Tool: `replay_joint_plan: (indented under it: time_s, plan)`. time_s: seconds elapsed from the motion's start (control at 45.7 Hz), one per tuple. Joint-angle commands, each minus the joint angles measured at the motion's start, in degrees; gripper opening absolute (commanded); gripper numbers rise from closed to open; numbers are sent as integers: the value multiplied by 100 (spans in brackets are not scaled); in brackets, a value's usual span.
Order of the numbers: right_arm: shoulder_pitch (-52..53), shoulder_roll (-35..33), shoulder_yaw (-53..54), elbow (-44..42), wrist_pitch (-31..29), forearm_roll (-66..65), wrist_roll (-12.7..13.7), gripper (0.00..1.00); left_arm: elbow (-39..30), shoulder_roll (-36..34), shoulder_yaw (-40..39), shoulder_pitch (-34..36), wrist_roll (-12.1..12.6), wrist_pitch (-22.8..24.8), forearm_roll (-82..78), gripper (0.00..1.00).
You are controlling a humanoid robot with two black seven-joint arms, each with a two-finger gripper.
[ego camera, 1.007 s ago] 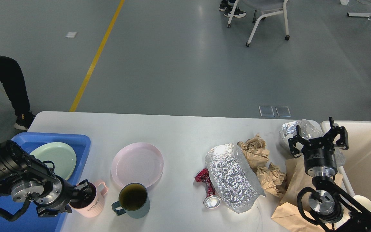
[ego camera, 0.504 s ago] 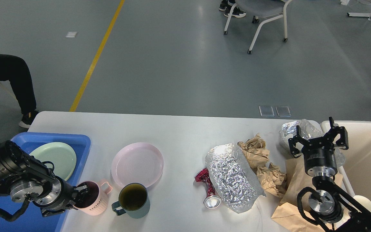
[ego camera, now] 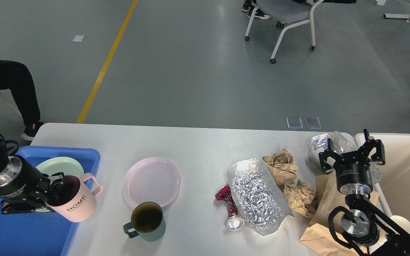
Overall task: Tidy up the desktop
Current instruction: 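Lift the pink mug and set it on the blue tray's near corner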
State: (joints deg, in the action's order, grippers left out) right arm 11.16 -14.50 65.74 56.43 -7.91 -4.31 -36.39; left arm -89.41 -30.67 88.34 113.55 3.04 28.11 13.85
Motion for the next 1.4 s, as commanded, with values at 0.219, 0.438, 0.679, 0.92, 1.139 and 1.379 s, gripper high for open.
replay_joint_plan:
  time_s: [0.219,0.438,0.679,0.92,1.139,1.379]
  plan:
    - [0,0,0,-17,0,0,0,100,-736,149,1326,3190,426,1644,-357,0]
    - [0,0,0,-9,0,0,0,100,-745,87,1476,3297,408,1584,-559,0]
    - [0,0,0,-9,-9,0,0,100,-280,-1352,1441,2683,364,1224,-1674,0]
    - [0,0,0,-9,0,0,0,100,485,-2857,334,539,154,81,-2782,0]
    - [0,0,0,0,0,0,0,100,1364,-2901,-1335,-1921,-49,-139,-2826,0]
    - [0,0,0,0,0,0,0,100,1602,-2875,-2708,-3356,-40,-157,-2914,0]
